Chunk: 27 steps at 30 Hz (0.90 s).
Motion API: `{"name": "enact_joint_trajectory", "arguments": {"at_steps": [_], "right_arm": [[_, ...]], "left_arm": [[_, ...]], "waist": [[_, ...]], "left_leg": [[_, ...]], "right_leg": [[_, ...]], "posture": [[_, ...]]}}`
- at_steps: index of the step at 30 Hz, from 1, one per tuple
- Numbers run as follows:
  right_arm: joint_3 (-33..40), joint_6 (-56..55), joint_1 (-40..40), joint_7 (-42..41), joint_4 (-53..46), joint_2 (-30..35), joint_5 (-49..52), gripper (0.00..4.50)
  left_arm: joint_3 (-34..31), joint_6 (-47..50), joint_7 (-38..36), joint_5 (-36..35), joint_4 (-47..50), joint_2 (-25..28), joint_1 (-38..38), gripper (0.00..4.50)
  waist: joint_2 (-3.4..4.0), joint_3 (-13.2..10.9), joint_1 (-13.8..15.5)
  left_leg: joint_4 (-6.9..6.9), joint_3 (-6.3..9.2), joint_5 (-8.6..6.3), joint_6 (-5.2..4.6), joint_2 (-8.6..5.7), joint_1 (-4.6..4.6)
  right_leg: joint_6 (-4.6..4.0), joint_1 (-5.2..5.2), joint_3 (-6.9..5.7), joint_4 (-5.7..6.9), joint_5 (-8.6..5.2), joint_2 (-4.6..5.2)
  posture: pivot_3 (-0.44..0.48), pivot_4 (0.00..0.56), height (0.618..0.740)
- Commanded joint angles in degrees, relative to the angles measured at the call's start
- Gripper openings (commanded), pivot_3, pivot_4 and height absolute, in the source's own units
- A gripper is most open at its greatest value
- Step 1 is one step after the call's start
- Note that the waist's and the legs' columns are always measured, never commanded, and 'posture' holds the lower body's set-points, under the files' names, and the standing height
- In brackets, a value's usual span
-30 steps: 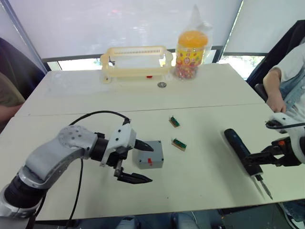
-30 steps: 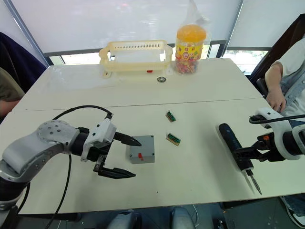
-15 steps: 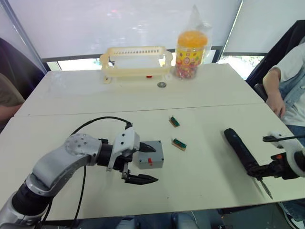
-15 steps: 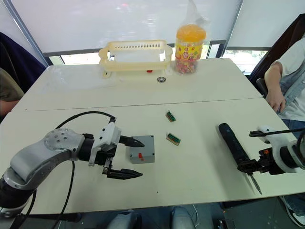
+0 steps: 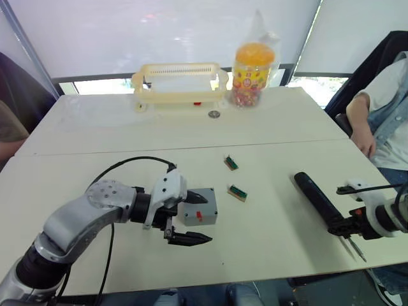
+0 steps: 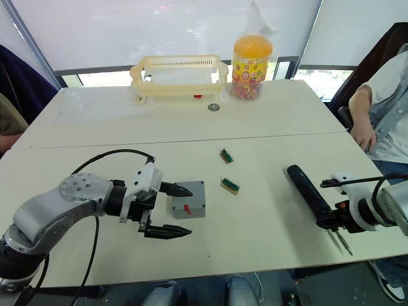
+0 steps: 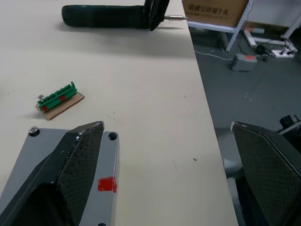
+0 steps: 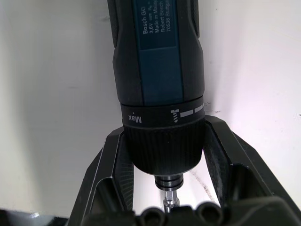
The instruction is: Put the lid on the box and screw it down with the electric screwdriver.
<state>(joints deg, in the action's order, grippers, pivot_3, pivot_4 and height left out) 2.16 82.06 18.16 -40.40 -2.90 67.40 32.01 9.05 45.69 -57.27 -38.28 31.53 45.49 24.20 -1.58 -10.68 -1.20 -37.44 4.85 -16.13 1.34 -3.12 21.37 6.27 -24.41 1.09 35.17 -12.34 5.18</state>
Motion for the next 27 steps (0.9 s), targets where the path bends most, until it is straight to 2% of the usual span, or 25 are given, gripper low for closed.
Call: {"name": "enact_joint_trajectory", "arguments": {"at_steps": [1,3,5,8,10,11,13,15,18,20,25,27], "right_arm": [[9.47,-4.92,5.09,4.67,1.33,-2.66,-2.31,1.64],[17.96,-5.46,9.86,9.18,0.83,-5.8,-2.44,1.64],[26.72,-7.6,14.43,14.15,-4.76,-11.75,-1.13,1.64],[31.8,-15.6,17.65,18.3,-14.85,-21.1,0.94,1.64],[29.28,-31.26,19.43,23.23,-24.59,-37.0,2.71,1.64],[27.05,-36.67,19.32,24.63,-27.28,-42.49,2.72,1.64],[21.66,-43.53,16.85,27.28,-29.62,-52.78,0.17,1.64],[16.8,-46.43,13.04,28.28,-30.94,-61.08,0.96,1.64],[9.61,-49.76,7.1,27.58,-31.09,-67.42,1.13,1.64],[6.83,-53.13,4.6,27.39,-30.03,-69.31,-0.5,1.64],[0.79,-60.21,-0.75,25.8,-28.34,-68.27,-6.53,1.64],[-1.01,-61.55,-2.83,25.42,-28.11,-68.23,-7.34,1.64]], "left_arm": [[-4.32,-0.5,-0.47,-1.34,-3.05,0.46,0.22,4.5],[-5.63,-0.04,-0.75,-1.86,-6.02,0.21,1.96,4.5],[-6.56,0.28,-1.39,-2.27,-9.64,0.02,4.44,4.5],[-5.99,-0.52,-2.59,-0.91,-14.15,0.15,7.26,4.5],[-6.37,-3.82,-1.95,1.87,-19.91,-0.98,8.62,4.5],[-6.54,-5.07,-1.69,2.73,-21.34,-1.53,8.8,4.5],[-6.74,-6.48,-1.2,3.86,-22.3,-2.6,8.69,4.5],[-7.07,-6.91,-0.98,4.14,-21.41,-2.98,7.74,4.5],[-7.24,-7.09,-0.77,4.07,-18.45,-2.95,4.94,3.67],[-7.63,-6.34,-0.48,3.22,-15.84,-2.84,3.02,2.72],[-7.39,-5.83,0.28,2.34,-10.78,-3.2,-0.8,0.04],[-5.96,-7.05,1.16,3.97,-10.42,-3.97,-1.44,0.04]], "waist": [[0.13,-0.08,-0.01],[0.63,-0.35,0.14],[0.98,-0.5,0.45],[1.01,-0.5,0.54],[0.82,-0.39,0.68],[0.55,-0.27,-0.07],[0.87,-0.41,-1.0],[0.8,-0.36,-1.17],[0.8,-0.36,-0.77],[0.81,-0.37,-0.66],[0.81,-0.37,-0.29],[0.82,-0.37,-0.06]], "left_leg": [[-0.03,-0.04,0.0,0.0,0.0,0.0],[-0.11,-0.12,0.0,0.0,-0.03,0.02],[-0.14,-0.13,0.0,0.0,-0.07,0.14],[0.01,-0.04,0.01,0.01,-0.04,0.22],[0.21,0.02,0.01,0.02,-0.02,0.16],[0.29,0.08,0.0,0.01,-0.01,0.17],[0.33,-0.01,0.03,0.07,0.06,0.13],[0.31,0.02,0.09,0.18,0.06,0.17],[0.31,0.11,0.1,0.2,0.04,0.25],[0.26,0.08,0.1,0.2,-0.02,0.29],[0.23,0.06,0.1,0.2,-0.07,0.44],[0.26,0.05,0.11,0.21,-0.07,0.4]], "right_leg": [[-0.02,0.0,0.04,0.0,0.01,0.0],[0.0,-0.01,0.14,0.01,0.06,0.0],[0.25,-0.11,0.2,0.03,0.21,0.0],[0.33,-0.29,0.18,0.1,0.25,-0.13],[0.33,-0.3,0.15,0.09,0.25,-0.12],[0.35,-0.29,0.08,0.01,0.23,-0.11],[0.28,-0.48,0.35,0.11,0.29,-0.14],[0.29,-0.59,0.39,0.3,0.29,-0.06],[0.29,-0.65,0.38,0.28,0.29,0.02],[0.31,-0.64,0.39,0.23,0.31,0.1],[0.38,-0.82,0.36,0.29,0.36,0.14],[0.37,-0.83,0.36,0.32,0.36,0.06]], "posture": [[0.0,0.15,0.74],[0.0,0.15,0.74],[0.0,0.15,0.74],[0.0,0.15,0.74],[0.0,0.15,0.74],[0.0,0.15,0.74],[0.0,0.15,0.74],[0.0,0.15,0.74],[0.0,0.15,0.74],[0.0,0.15,0.74],[0.0,0.15,0.74],[0.0,0.15,0.74]]}}
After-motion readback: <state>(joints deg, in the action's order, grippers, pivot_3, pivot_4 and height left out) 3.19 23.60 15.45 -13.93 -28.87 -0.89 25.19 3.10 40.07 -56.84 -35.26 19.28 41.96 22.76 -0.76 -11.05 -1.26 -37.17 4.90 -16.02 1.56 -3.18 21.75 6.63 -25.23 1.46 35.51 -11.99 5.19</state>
